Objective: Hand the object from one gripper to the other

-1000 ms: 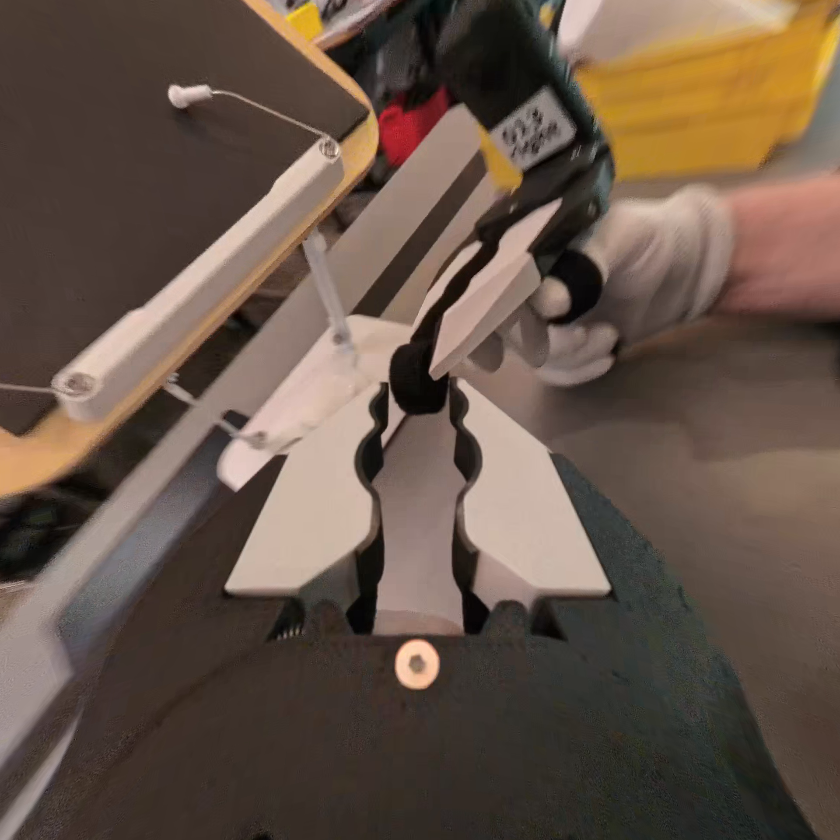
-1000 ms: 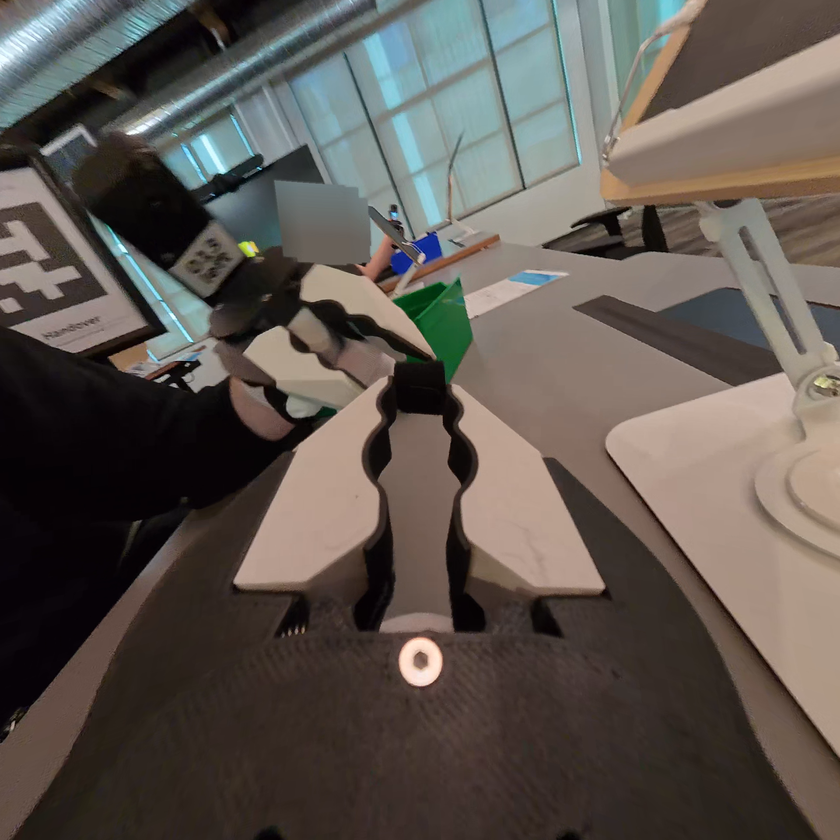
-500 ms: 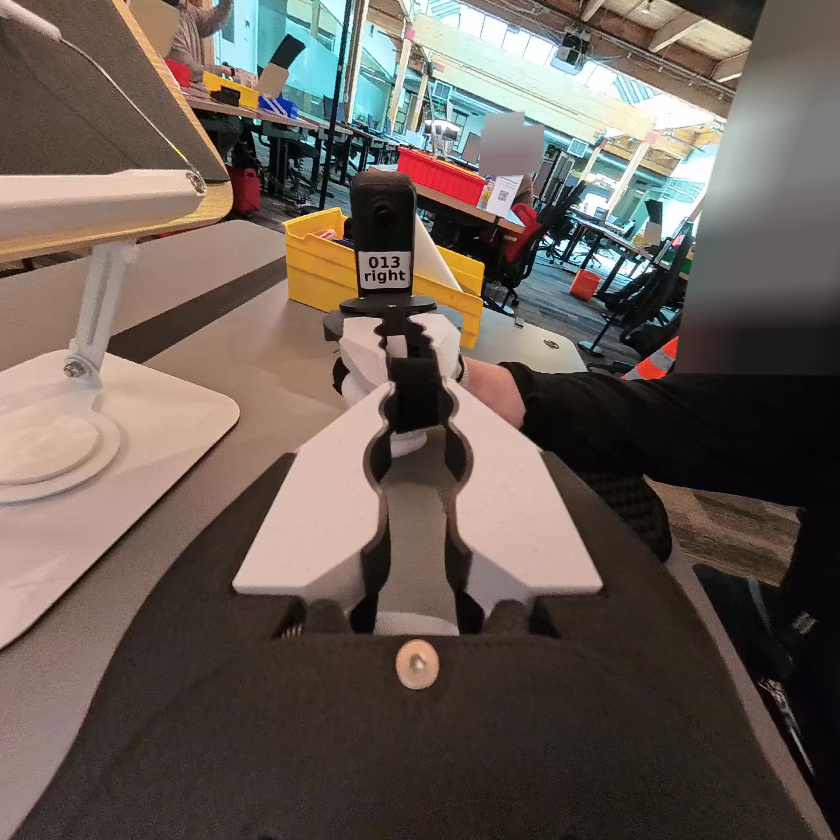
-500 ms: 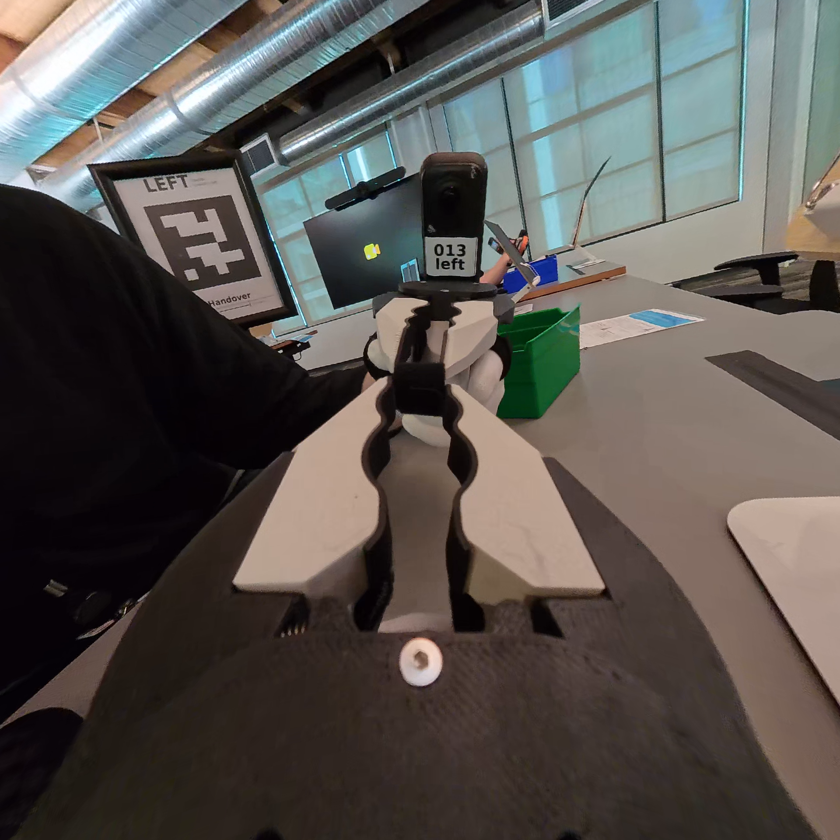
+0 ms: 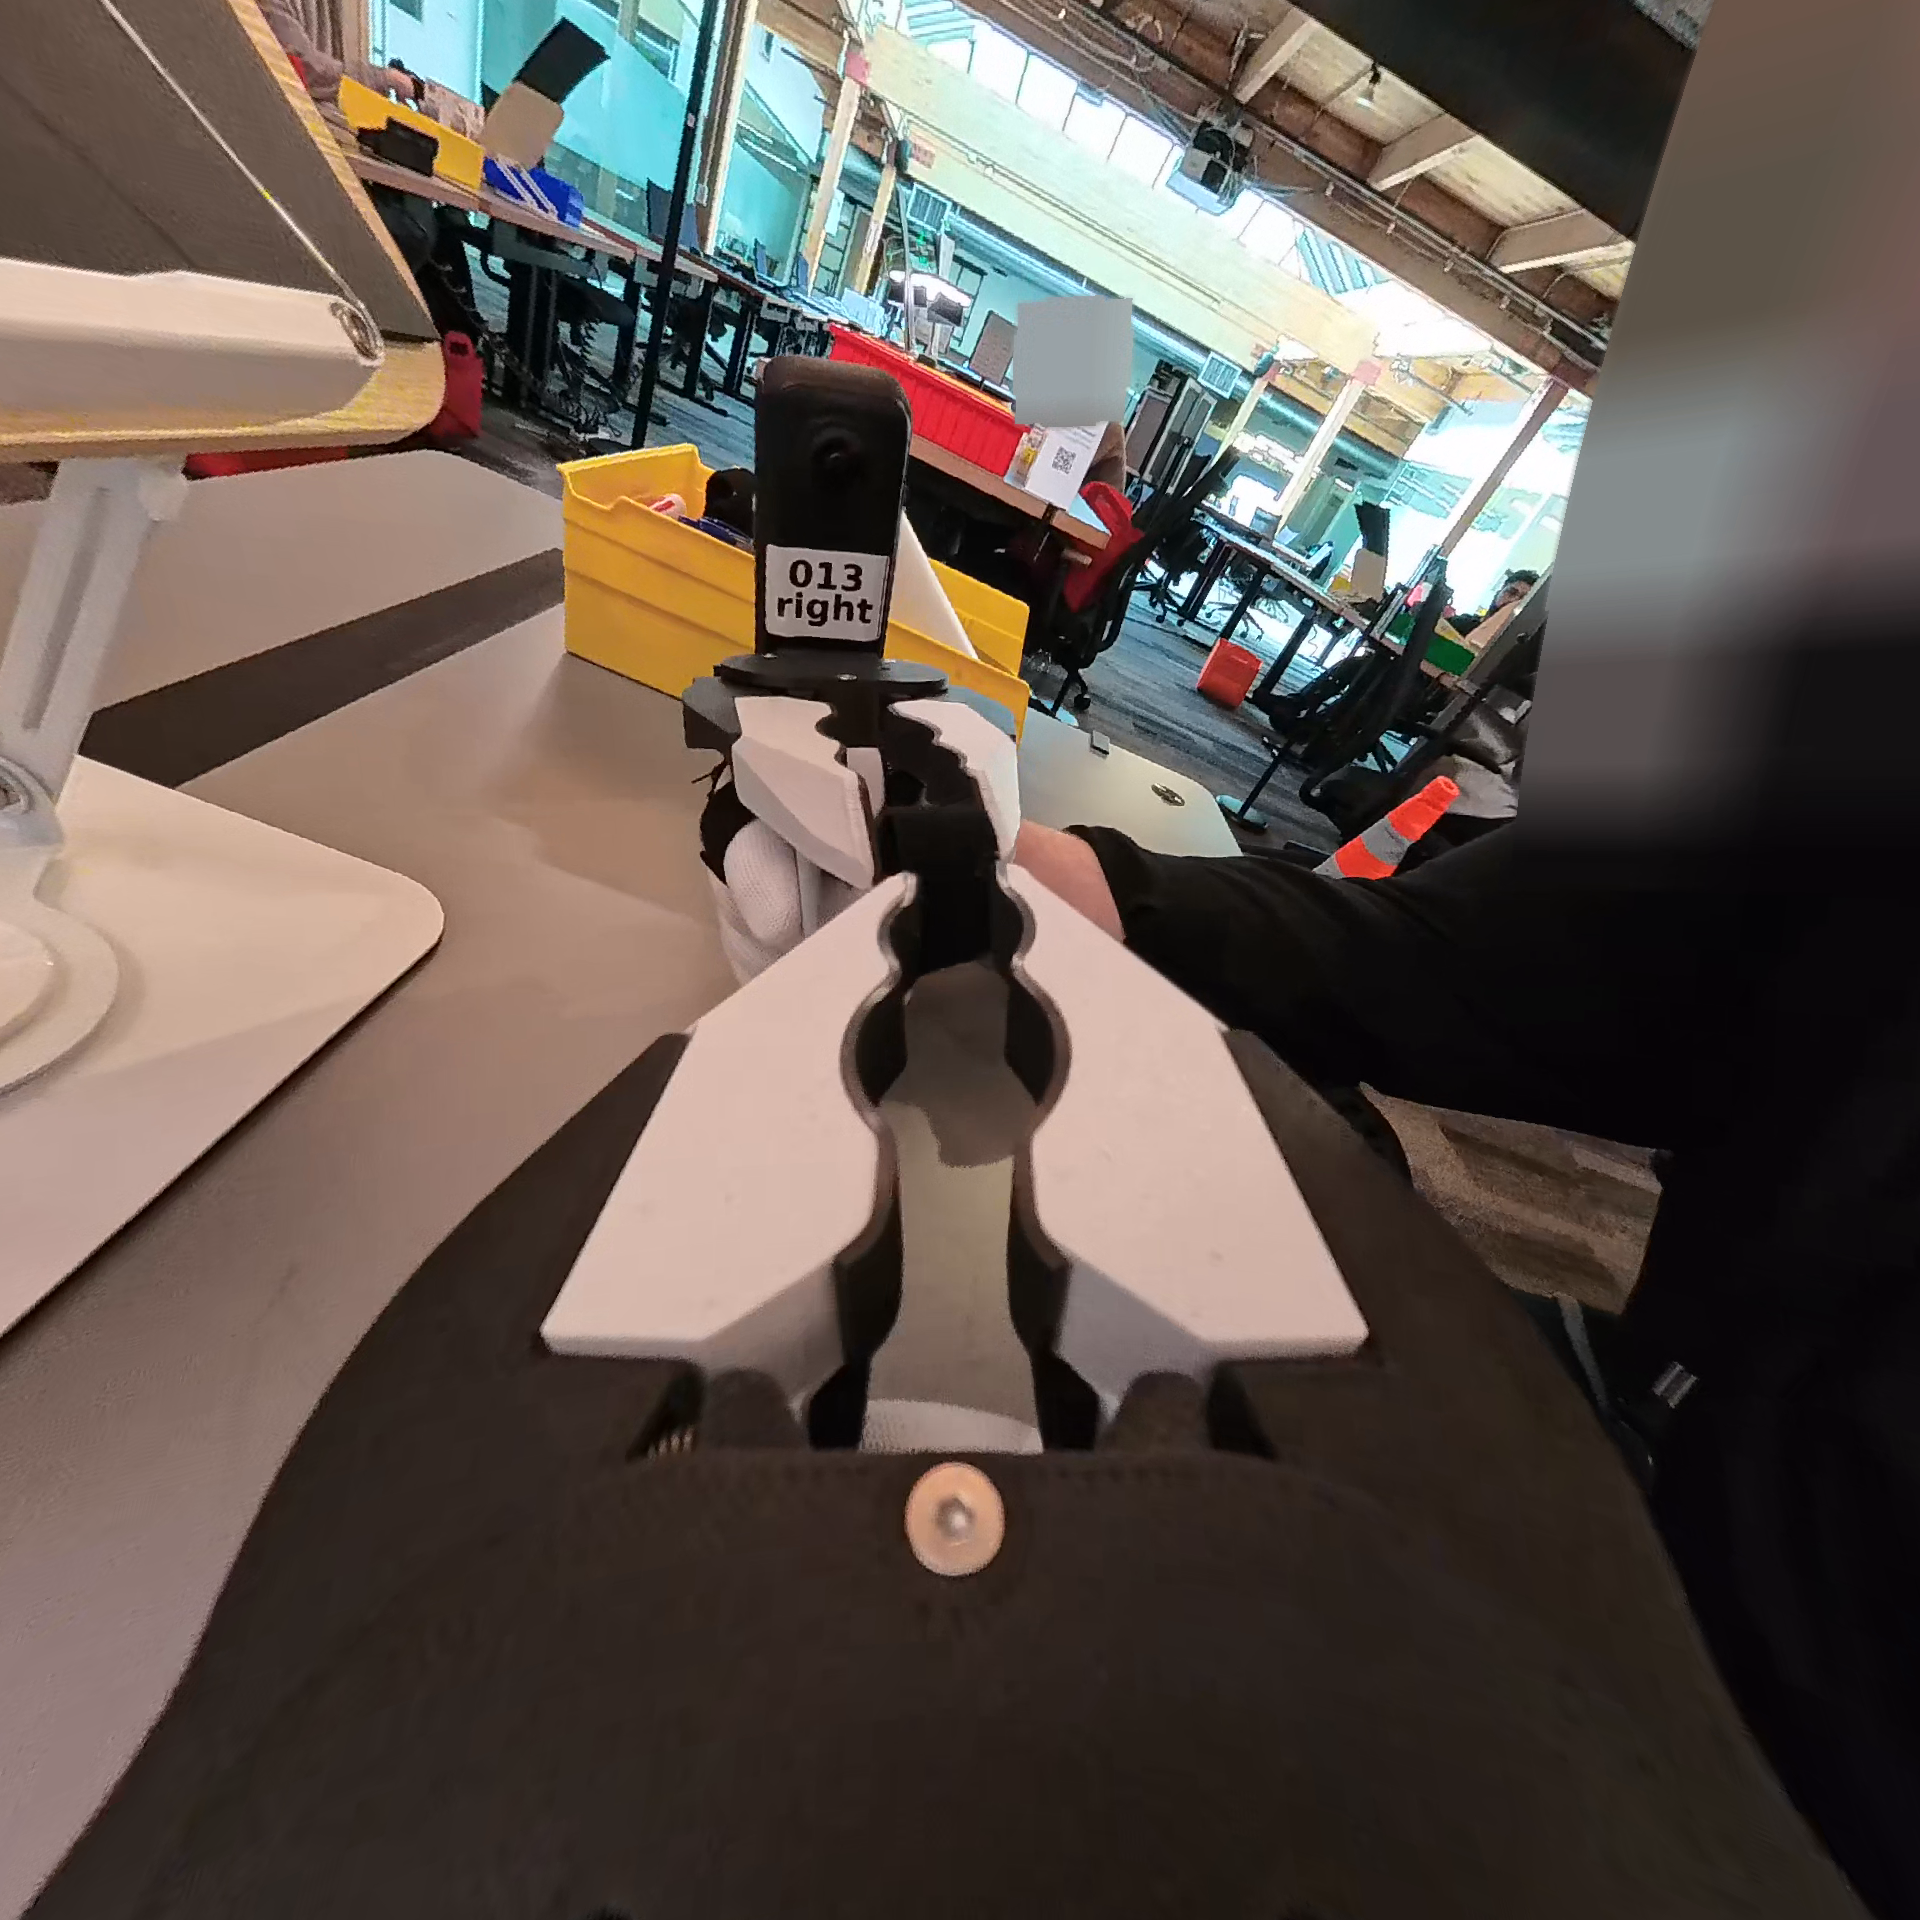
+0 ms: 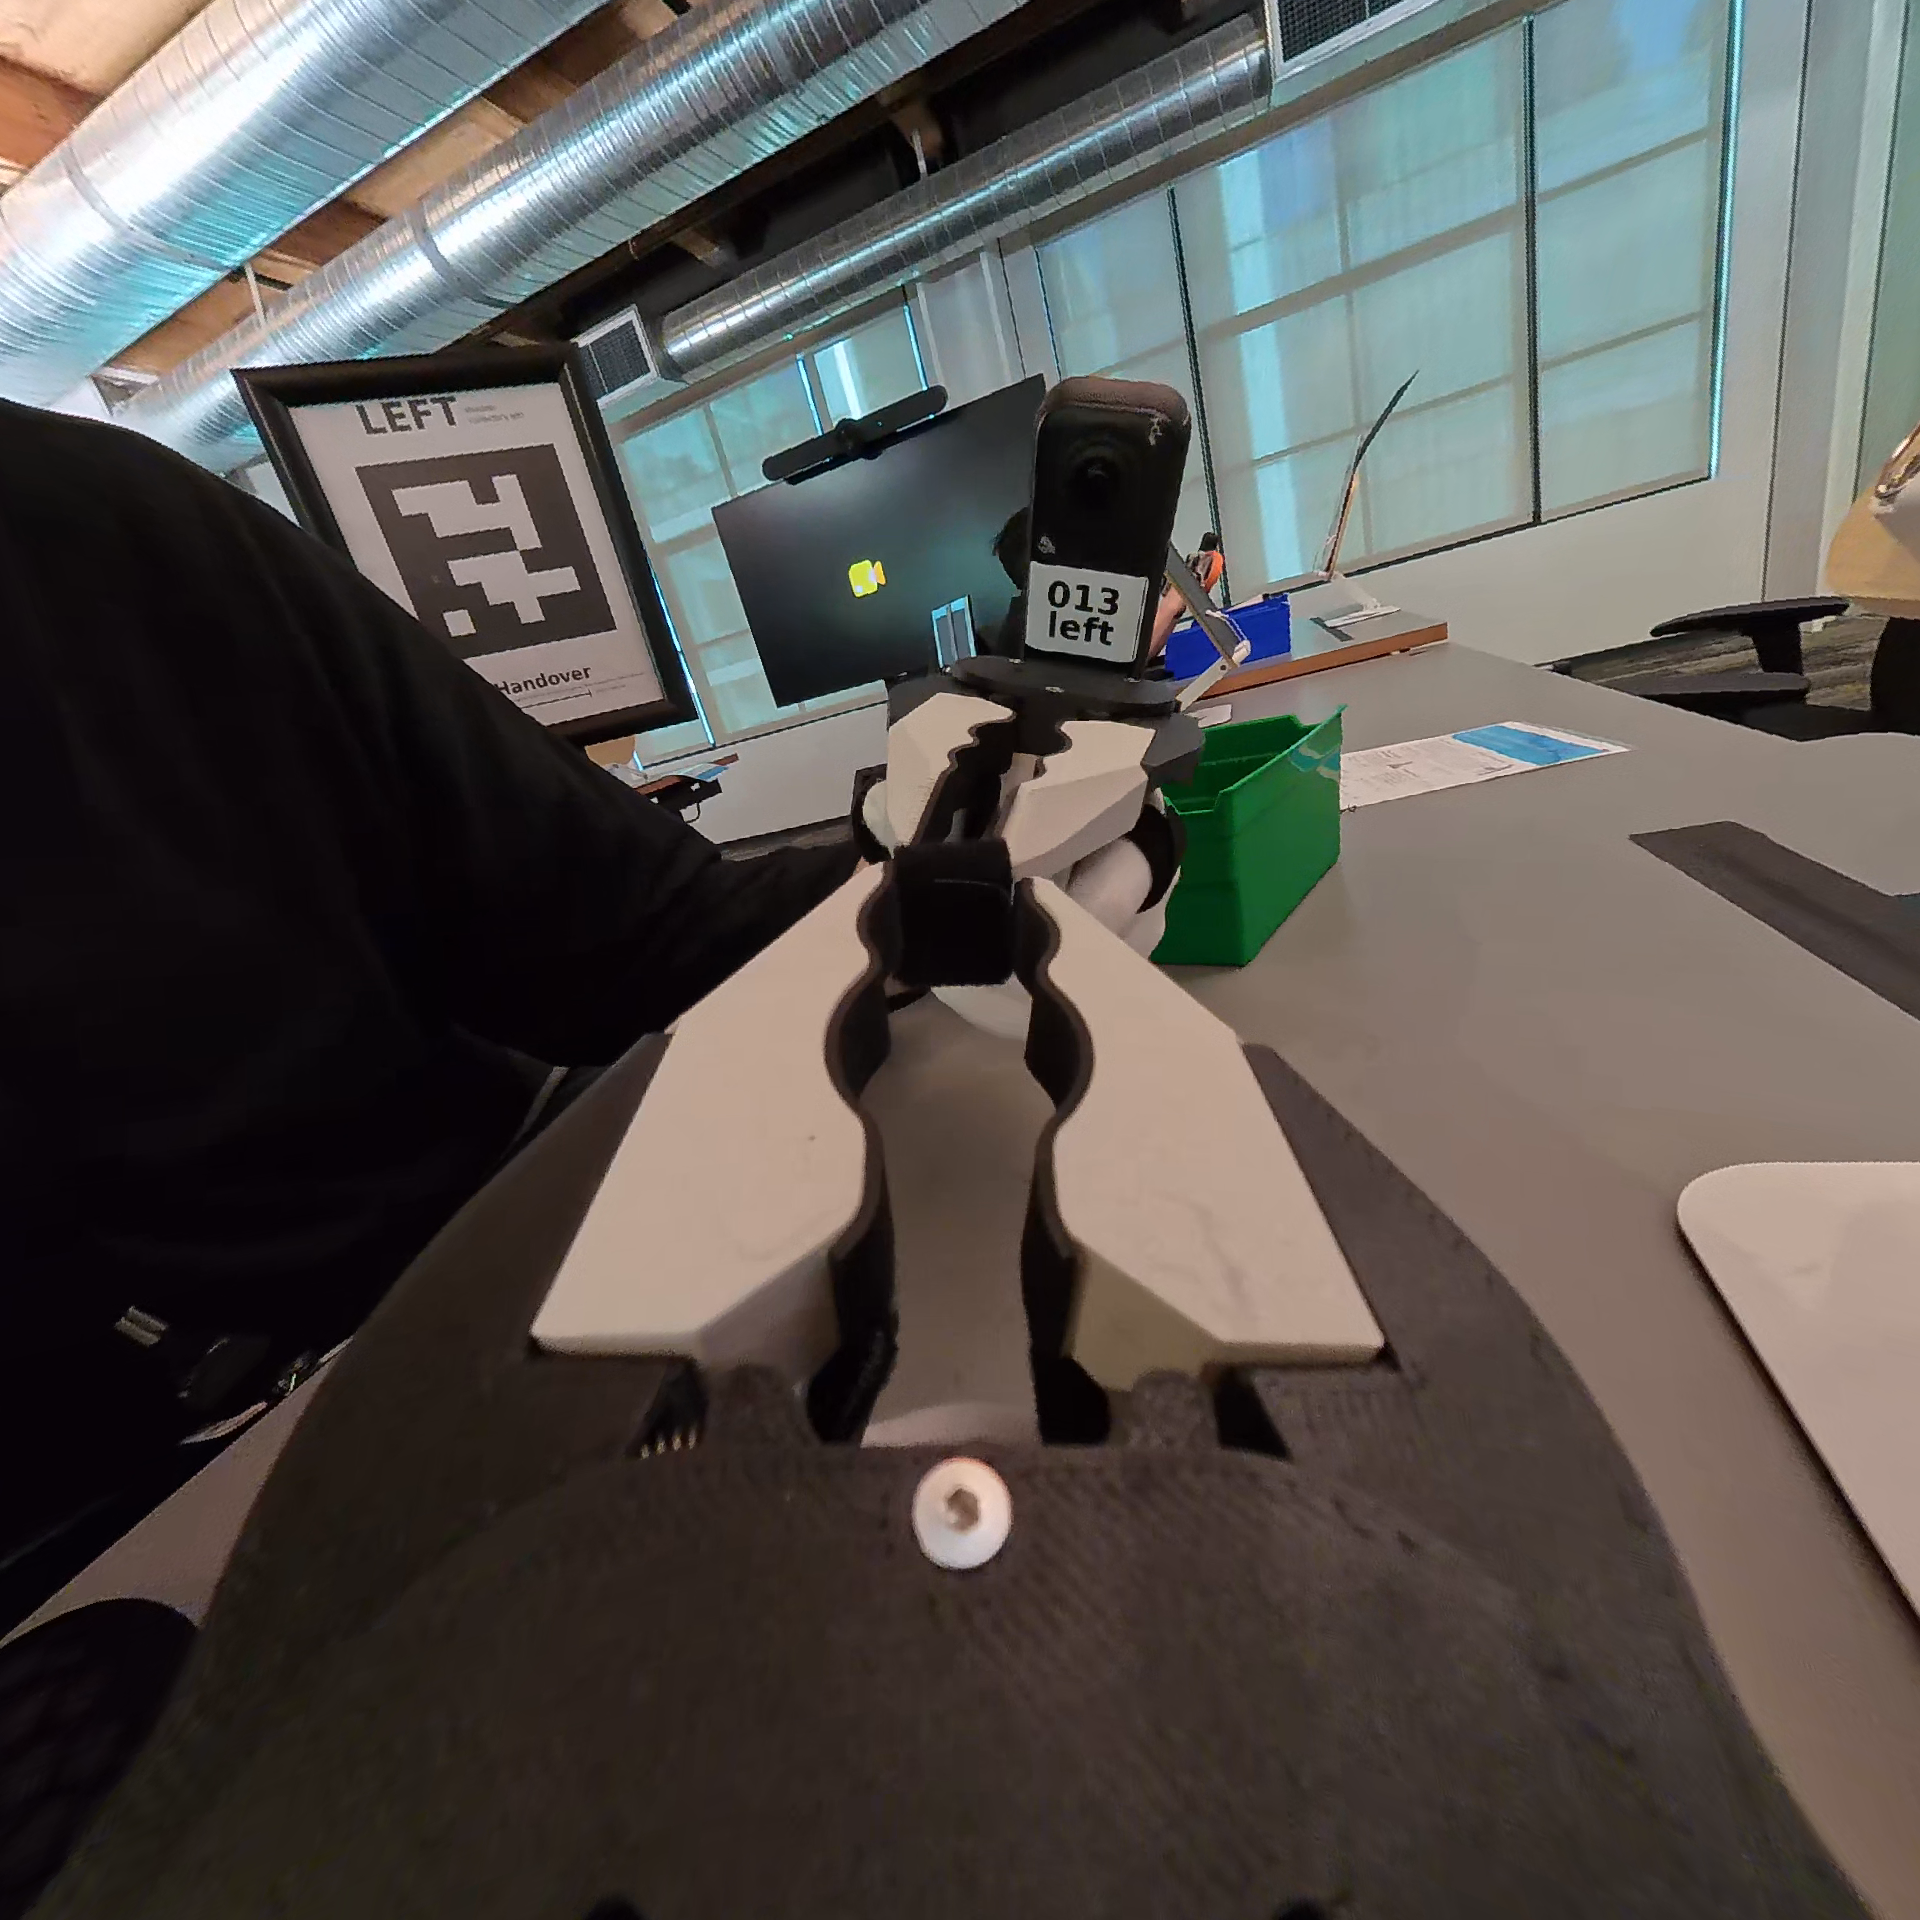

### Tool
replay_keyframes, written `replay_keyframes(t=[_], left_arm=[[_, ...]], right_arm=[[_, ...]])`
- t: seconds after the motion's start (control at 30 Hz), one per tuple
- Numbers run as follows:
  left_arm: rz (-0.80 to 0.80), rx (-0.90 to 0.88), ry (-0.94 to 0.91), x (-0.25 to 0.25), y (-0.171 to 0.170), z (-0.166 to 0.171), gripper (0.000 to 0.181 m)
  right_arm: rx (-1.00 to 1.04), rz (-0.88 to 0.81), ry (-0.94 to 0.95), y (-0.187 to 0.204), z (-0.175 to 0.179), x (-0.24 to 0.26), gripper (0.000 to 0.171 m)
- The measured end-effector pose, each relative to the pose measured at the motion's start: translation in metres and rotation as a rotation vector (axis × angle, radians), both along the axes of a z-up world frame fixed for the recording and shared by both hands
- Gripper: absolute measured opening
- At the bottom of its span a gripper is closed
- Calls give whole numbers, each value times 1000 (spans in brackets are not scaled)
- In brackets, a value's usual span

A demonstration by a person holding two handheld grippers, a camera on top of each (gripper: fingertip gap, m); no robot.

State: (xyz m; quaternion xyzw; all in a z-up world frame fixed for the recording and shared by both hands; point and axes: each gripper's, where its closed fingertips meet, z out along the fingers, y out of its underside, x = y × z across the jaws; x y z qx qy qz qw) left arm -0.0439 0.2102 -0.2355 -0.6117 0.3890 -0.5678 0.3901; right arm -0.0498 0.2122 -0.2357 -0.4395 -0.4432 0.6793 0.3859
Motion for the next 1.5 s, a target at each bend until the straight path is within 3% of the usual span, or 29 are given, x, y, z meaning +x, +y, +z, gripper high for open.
replay_keyframes(t=[0.17,0.5,0.83,0.9,1.0,1.37,1.5], left_arm=[[-23,-3,-29,2,-4,3,3],[36,-15,-4,-4,9,-4,11],[-12,-36,-5,-2,3,-6,5],[-67,-25,-41,-2,-8,1,23],[-67,-12,-27,0,-9,-2,23],[-15,26,-12,4,-2,-7,7],[18,65,7,7,0,-6,0]], right_arm=[[-8,-7,5,2,1,1,18],[0,19,28,-4,4,3,18],[9,1,22,-1,3,2,18],[3,2,28,-1,4,3,18],[6,9,26,-2,4,3,18],[-16,-14,18,4,1,1,22],[-22,-39,-3,9,-3,0,11]])
